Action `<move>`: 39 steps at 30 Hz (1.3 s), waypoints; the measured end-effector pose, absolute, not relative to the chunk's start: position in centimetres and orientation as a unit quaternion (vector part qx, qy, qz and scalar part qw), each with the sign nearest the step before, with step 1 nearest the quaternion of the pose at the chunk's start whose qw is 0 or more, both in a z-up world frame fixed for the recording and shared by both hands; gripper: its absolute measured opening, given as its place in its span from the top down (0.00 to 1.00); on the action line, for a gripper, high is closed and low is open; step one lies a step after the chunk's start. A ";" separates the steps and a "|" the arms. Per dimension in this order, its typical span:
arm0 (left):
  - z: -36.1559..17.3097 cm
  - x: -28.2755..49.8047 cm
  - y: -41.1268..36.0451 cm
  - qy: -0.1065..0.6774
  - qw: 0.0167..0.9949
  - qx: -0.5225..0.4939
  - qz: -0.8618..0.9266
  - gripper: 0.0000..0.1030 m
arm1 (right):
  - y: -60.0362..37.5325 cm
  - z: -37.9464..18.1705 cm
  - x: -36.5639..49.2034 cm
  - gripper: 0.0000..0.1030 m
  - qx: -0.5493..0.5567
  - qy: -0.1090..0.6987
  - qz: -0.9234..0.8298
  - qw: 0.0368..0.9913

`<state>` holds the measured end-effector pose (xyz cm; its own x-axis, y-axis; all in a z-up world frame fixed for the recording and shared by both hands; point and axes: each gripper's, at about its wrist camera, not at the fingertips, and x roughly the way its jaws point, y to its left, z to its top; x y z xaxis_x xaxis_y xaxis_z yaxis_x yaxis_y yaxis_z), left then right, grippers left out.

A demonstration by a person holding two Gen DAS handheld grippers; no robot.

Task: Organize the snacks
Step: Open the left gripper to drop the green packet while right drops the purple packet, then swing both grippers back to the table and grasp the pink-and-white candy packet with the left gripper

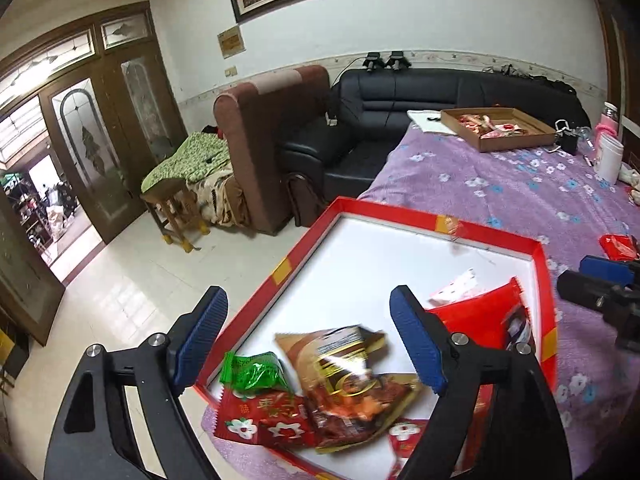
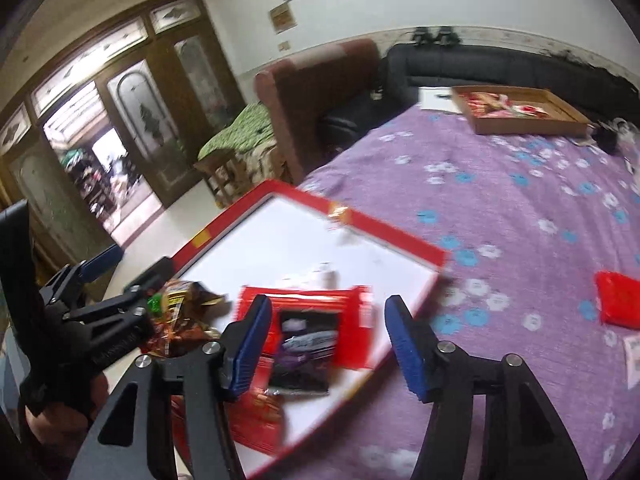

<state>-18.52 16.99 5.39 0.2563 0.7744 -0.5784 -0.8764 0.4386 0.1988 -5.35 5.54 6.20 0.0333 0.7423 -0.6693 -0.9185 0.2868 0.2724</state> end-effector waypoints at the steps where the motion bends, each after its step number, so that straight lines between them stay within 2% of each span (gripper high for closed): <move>1: 5.5 -18.2 16.6 0.313 0.791 -0.078 0.520 0.18 | 5.0 6.2 -4.7 0.40 -0.113 0.376 0.581 0.713; 18: 6.8 -13.3 12.9 0.340 0.769 0.012 0.542 0.16 | -5.9 6.5 8.1 0.39 -0.038 0.378 0.491 0.784; 21: 7.4 -13.2 12.9 0.349 0.764 0.025 0.542 0.16 | -7.6 7.1 11.1 0.35 -0.043 0.371 0.471 0.799; 28: 9.5 -13.2 13.6 0.342 0.744 0.037 0.573 0.16 | -16.6 7.1 20.9 0.31 0.077 0.377 0.381 0.841; 33: 10.2 -10.8 12.4 0.336 0.772 0.010 0.540 0.16 | -21.2 4.2 25.5 0.30 0.194 0.437 0.333 0.812; 39: 9.2 -2.8 7.1 0.361 0.843 0.022 0.397 0.16 | -20.4 2.7 26.2 0.30 0.184 0.478 0.322 0.796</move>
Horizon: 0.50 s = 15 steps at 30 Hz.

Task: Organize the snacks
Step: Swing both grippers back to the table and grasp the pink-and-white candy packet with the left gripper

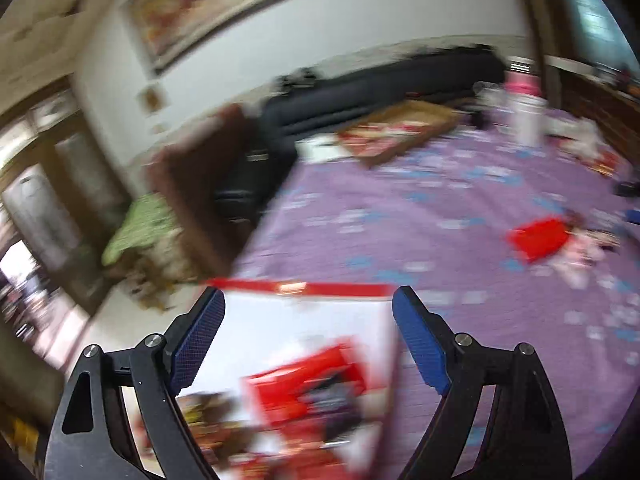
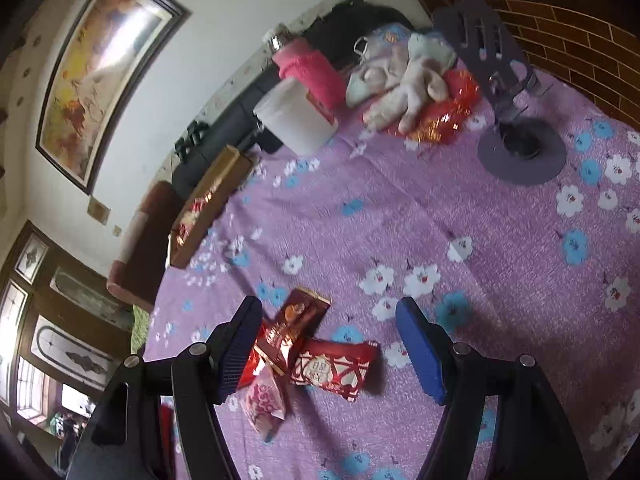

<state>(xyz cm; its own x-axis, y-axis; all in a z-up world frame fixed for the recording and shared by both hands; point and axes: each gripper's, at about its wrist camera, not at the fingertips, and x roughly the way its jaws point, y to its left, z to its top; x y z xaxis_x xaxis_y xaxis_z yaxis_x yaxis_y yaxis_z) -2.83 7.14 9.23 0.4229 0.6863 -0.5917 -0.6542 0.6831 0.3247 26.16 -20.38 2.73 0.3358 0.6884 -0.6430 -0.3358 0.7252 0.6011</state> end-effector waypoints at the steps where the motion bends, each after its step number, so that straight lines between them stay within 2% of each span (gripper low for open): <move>1: 8.9 -1.7 6.3 0.365 0.852 0.020 0.374 0.16 | -20.4 2.5 26.2 0.30 0.188 0.482 0.323 0.793; 6: 6.5 5.6 1.8 0.392 0.891 0.026 0.228 0.16 | -20.4 1.4 26.5 0.30 0.210 0.496 0.336 0.773; 12: 3.7 12.0 1.4 0.410 0.902 -0.096 0.100 0.16 | -19.5 -0.1 27.7 0.30 0.302 0.489 0.420 0.703; 15: 3.0 14.0 0.6 0.410 0.904 -0.109 0.051 0.17 | -19.2 -1.9 28.8 0.30 0.339 0.509 0.416 0.673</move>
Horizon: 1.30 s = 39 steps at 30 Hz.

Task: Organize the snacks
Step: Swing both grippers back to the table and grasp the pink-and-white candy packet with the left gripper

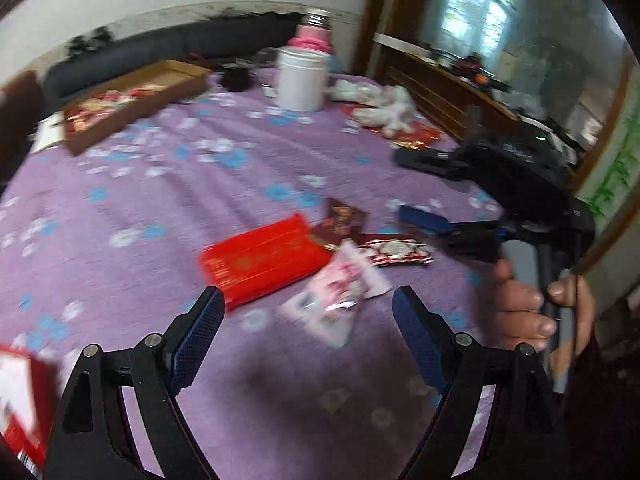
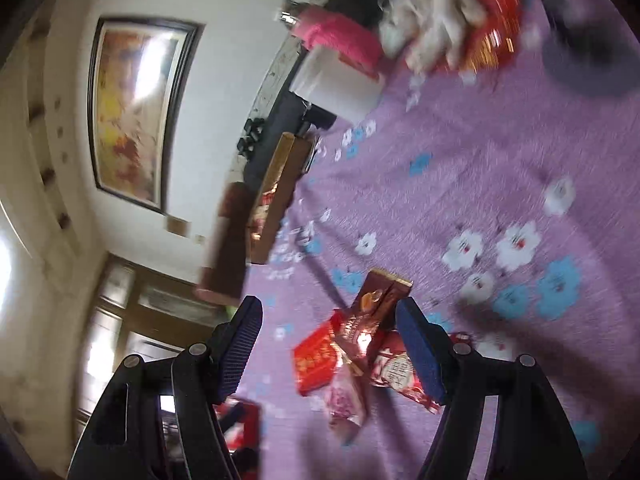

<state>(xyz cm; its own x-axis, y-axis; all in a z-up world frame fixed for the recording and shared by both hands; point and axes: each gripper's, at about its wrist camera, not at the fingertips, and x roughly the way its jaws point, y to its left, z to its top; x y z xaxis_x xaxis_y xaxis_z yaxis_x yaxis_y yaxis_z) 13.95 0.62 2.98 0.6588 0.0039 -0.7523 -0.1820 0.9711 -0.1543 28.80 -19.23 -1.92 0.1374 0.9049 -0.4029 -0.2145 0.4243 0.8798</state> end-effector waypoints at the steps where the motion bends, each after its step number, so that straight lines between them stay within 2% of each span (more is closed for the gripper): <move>1: 2.7 14.6 0.2 0.412 0.905 -0.095 0.049 0.17 | -19.2 -2.2 29.0 0.30 0.334 0.511 0.399 0.684; 8: 0.5 16.6 -2.6 0.452 0.892 -0.026 -0.021 0.17 | -16.6 -1.9 28.4 0.31 0.224 0.561 0.405 0.686; 13: 0.5 17.1 -3.5 0.436 0.899 0.007 -0.042 0.17 | -17.6 -4.1 28.7 0.29 0.338 0.612 0.454 0.552; 15: 0.0 17.5 -3.9 0.445 0.894 0.028 -0.039 0.17 | -18.2 -4.4 29.1 0.31 0.354 0.610 0.439 0.557; 19: -1.6 18.5 -4.3 0.474 0.878 0.048 -0.054 0.17 | -18.8 -3.0 28.9 0.30 0.299 0.594 0.393 0.635; 23: -2.1 18.1 -5.0 0.468 0.879 0.069 -0.062 0.18 | -18.9 -3.1 29.3 0.30 0.301 0.595 0.387 0.637; 25: -1.8 17.8 -5.1 0.459 0.883 0.062 -0.073 0.35 | -18.9 -3.0 29.3 0.30 0.289 0.596 0.387 0.642; 26: -1.7 17.9 -5.1 0.460 0.883 0.067 -0.067 0.40 | -18.7 -2.9 29.1 0.30 0.284 0.595 0.387 0.644; 28: -1.7 18.1 -4.9 0.463 0.883 0.068 -0.047 0.58 | -18.6 -2.9 29.1 0.29 0.283 0.594 0.387 0.646; 29: -1.6 18.2 -4.6 0.463 0.884 0.060 -0.038 0.64 | -18.6 -3.0 29.1 0.29 0.283 0.593 0.388 0.646; 33: -1.4 18.1 -3.2 0.461 0.887 0.004 -0.010 0.65 | -18.8 -2.7 28.7 0.29 0.268 0.596 0.390 0.649; 39: -1.6 15.5 -1.9 0.459 0.887 -0.030 0.038 0.65 | -17.9 -1.2 27.5 0.29 0.177 0.597 0.391 0.677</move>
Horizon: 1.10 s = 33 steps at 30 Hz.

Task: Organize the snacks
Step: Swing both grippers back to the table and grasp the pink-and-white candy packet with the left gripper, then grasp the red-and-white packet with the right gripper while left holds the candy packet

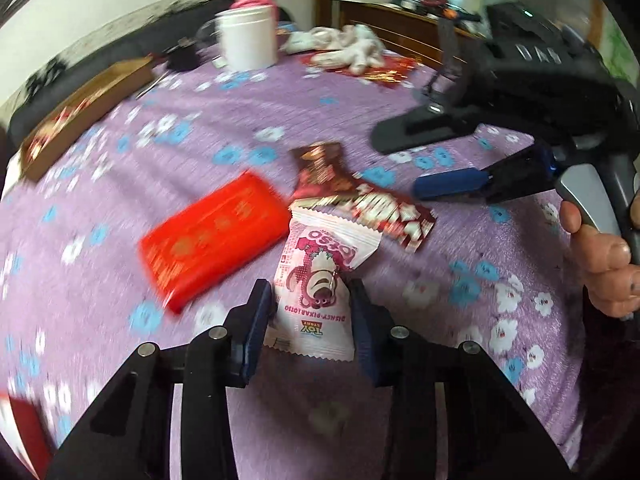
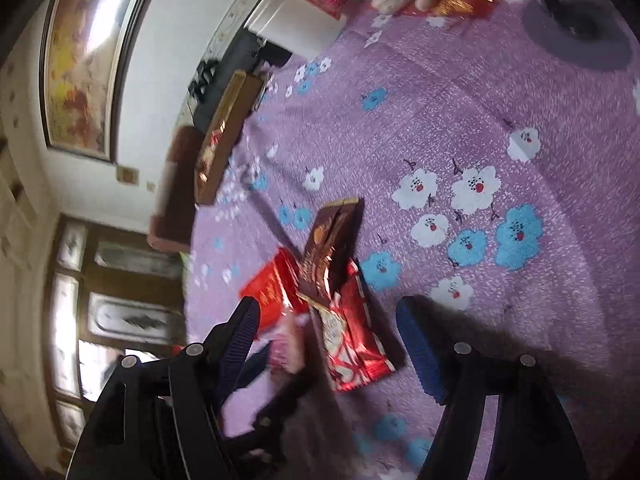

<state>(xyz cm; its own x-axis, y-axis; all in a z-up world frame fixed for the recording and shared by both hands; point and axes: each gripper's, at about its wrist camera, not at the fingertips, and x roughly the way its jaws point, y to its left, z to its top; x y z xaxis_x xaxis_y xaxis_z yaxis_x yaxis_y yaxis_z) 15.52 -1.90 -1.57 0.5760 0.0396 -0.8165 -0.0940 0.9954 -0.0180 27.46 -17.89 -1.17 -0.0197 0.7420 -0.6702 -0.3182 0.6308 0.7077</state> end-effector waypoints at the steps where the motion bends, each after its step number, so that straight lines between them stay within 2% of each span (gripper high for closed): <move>1: -1.5 14.6 -1.6 0.462 0.885 -0.034 0.050 0.65 | -17.7 -1.0 27.2 0.29 0.162 0.595 0.391 0.683; 11: -1.3 6.2 1.1 0.476 0.864 -0.085 0.141 0.65 | -12.9 0.2 22.1 0.27 -0.063 0.522 0.343 0.778; 16: -1.4 3.5 1.7 0.464 0.862 -0.101 0.178 0.65 | -10.7 -0.5 19.7 0.32 -0.168 0.475 0.298 0.811; 29: -1.9 1.9 2.7 0.433 0.869 -0.138 0.194 0.60 | -11.0 -0.4 19.8 0.37 -0.162 0.461 0.291 0.822; 33: -2.0 1.6 2.8 0.425 0.873 -0.142 0.194 0.60 | -11.6 -0.2 19.9 0.54 -0.152 0.455 0.280 0.832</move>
<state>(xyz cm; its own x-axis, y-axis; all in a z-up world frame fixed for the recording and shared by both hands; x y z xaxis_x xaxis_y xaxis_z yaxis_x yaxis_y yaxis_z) 1.64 2.81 -1.95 0.5645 0.2175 -0.7963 -0.4589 0.8845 -0.0837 19.89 -11.56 -0.23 0.4295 0.3262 -0.8421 -0.6036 0.7973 0.0010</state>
